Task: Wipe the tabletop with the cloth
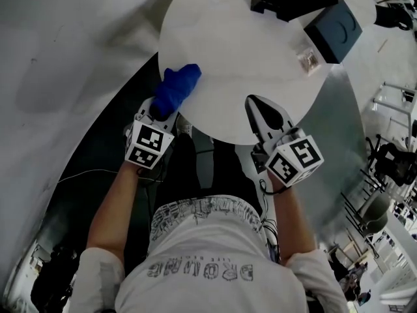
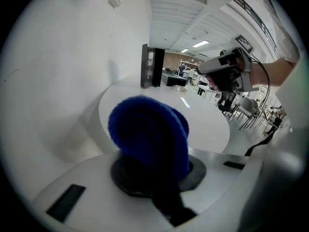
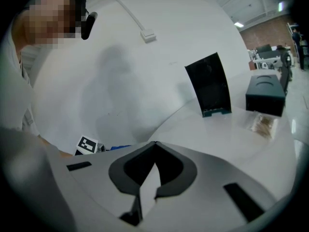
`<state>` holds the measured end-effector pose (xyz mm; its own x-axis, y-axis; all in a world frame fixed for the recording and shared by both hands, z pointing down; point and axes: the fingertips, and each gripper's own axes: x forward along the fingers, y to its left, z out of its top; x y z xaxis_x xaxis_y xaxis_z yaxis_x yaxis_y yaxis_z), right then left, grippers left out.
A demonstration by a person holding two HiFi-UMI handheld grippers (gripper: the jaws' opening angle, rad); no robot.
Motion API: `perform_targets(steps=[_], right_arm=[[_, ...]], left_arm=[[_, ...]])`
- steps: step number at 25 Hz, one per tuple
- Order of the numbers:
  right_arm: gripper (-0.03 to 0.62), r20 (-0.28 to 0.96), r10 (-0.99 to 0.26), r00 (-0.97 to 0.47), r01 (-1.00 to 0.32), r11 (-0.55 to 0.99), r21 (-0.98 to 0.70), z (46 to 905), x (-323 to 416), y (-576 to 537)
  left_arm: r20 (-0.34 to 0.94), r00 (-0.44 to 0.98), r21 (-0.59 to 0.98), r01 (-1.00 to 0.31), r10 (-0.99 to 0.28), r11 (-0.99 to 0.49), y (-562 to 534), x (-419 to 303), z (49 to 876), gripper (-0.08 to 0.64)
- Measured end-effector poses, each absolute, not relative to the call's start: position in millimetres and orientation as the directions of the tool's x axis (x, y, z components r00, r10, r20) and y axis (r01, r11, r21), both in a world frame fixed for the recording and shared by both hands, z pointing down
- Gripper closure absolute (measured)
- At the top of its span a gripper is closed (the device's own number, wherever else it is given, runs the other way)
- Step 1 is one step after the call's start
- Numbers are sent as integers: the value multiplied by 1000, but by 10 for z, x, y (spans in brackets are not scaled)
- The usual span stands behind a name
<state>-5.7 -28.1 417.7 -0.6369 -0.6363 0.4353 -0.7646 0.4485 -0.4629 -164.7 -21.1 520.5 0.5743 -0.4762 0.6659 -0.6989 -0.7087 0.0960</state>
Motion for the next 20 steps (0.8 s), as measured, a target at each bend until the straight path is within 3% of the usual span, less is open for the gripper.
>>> perform_targets(steps=[10, 20], right_arm=[[584, 420, -662, -621, -771, 422, -476, 4222, 80, -236], [584, 404, -750, -524, -817, 308, -488, 4241, 586, -19]], left_arm=[[690, 596, 52, -608, -412, -792, -77, -1397, 5241, 491], [741, 629, 48, -400, -236, -915, 267, -628, 5323, 491]])
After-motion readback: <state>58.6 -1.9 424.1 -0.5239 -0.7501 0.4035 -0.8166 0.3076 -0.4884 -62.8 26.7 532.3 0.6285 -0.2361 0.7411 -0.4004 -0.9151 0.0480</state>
